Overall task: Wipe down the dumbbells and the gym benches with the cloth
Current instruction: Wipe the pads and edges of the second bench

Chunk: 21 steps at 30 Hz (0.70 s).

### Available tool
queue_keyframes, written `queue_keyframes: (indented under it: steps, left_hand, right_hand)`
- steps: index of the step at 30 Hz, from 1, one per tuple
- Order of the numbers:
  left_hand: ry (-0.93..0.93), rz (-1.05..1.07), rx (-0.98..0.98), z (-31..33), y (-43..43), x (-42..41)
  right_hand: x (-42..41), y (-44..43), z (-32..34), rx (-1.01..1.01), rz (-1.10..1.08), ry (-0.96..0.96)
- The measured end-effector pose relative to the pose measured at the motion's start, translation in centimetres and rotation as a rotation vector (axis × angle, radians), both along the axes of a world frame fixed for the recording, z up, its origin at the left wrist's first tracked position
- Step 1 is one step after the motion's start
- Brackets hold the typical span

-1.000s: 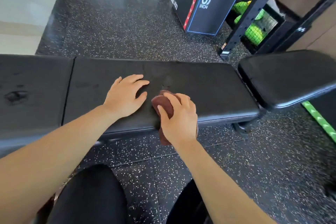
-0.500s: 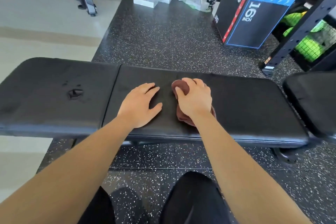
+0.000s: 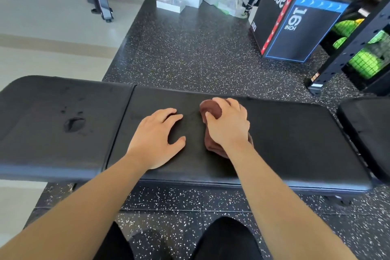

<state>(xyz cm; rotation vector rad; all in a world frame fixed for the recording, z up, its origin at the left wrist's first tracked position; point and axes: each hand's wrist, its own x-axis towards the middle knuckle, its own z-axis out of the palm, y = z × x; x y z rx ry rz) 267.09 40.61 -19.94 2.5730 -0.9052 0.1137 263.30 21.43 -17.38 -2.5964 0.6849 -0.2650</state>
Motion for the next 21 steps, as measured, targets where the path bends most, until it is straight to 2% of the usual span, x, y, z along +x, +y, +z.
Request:
queue_keyframes:
  steps: [7, 14, 21]
  left_hand:
    - [0.022, 0.004, -0.018, 0.1, 0.0, -0.2]
    - [0.065, -0.037, 0.020, 0.2, 0.3, -0.5]
    - [0.100, -0.001, 0.075, 0.8, -2.4, 0.2]
  right_hand:
    - [4.1, -2.0, 1.3, 0.013, -0.017, 0.042]
    - [-2.0, 0.2, 1.1, -0.013, 0.142, -0.012]
    - [-3.6, -2.8, 1.1, 0.025, -0.113, -0.017]
